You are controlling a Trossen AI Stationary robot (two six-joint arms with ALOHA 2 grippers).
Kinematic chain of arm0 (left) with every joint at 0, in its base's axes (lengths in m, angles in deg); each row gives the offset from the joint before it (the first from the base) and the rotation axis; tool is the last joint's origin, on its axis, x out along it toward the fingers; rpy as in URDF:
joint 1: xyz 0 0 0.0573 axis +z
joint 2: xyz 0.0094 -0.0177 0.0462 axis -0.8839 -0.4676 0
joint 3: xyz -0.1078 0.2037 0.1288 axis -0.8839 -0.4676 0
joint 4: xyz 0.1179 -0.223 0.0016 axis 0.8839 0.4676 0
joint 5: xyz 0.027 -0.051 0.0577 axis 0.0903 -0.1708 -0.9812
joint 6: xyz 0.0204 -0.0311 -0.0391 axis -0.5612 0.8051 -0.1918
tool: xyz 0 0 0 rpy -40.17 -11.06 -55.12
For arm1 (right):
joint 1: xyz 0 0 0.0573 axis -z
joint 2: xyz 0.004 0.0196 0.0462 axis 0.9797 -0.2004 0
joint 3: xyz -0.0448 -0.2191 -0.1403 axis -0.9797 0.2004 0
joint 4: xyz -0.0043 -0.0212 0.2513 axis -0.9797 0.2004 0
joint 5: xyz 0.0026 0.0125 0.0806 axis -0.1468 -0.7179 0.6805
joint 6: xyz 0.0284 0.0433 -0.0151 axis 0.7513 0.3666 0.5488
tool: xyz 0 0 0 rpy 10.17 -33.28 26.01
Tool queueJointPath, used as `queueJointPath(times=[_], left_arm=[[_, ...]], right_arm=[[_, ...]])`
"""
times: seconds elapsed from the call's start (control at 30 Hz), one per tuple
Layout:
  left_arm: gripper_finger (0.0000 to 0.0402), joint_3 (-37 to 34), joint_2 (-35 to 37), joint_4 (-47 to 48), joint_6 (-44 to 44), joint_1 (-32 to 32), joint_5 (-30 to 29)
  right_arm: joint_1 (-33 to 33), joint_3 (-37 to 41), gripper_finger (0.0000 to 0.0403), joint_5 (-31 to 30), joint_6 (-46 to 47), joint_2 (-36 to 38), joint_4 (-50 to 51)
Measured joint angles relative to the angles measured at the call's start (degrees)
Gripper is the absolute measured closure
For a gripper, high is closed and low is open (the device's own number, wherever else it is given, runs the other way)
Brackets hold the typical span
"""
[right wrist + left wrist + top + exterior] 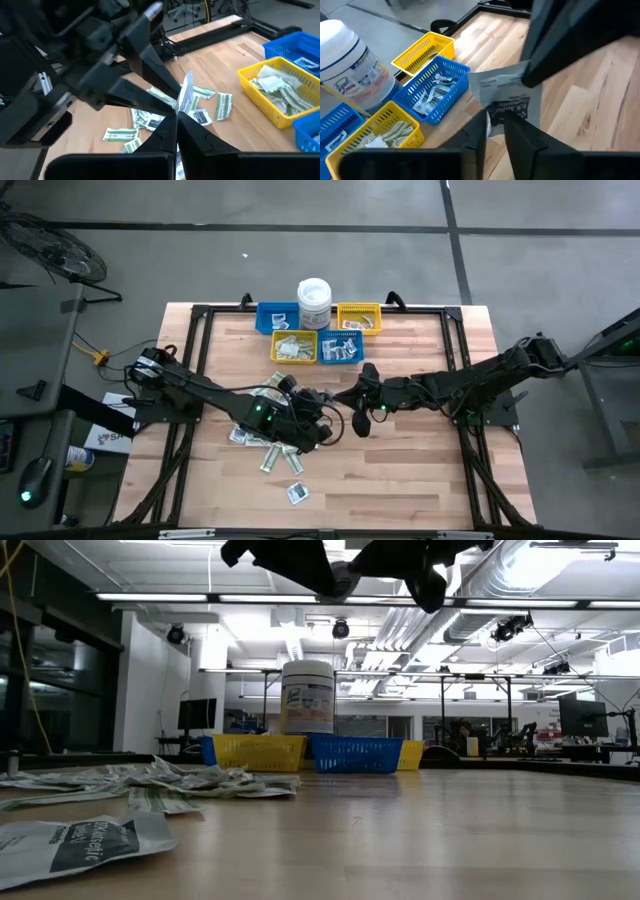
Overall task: Pick & Place First Aid Supplies
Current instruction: Put the black towelette pack into the right blue bin
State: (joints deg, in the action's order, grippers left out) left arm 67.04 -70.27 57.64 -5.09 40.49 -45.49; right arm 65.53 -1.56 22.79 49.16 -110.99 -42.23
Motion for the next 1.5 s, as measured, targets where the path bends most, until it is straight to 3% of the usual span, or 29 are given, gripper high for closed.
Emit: queueJointPath(times=[0.2,0.33,0.6,0.7,1.07,1.4,1.5], left_arm=[[0.0269,0.0,3.0,4.7,-3.5,0.0,-0.9],[0.0253,0.0,6.5,12.7,-2.9,0.0,-2.5],[0.0252,-1.0,11.3,35.6,12.1,-0.1,-5.5],[0.0252,-4.8,13.6,37.6,16.8,-0.1,-6.0],[0.0252,-26.3,30.6,22.2,18.4,-0.1,-1.3],[0.0252,-47.7,53.5,-4.7,7.3,-0.1,12.7],[0.0252,-52.3,58.9,-7.7,6.9,-0.1,14.6]], right_arm=[[2.4,0.0,0.0402,-0.4,0.8,0.1,3.2],[5.5,0.0,0.0403,-0.6,1.6,0.1,4.6],[14.3,0.0,0.0403,-2.6,4.9,0.1,9.8],[18.0,0.0,0.0403,-2.0,6.2,-0.7,10.8],[27.5,0.0,0.0403,5.1,10.7,-9.7,5.5],[30.8,0.0,0.0403,6.7,16.4,-16.0,-1.7],[31.3,0.0,0.0403,5.4,16.7,-16.6,-1.5]])
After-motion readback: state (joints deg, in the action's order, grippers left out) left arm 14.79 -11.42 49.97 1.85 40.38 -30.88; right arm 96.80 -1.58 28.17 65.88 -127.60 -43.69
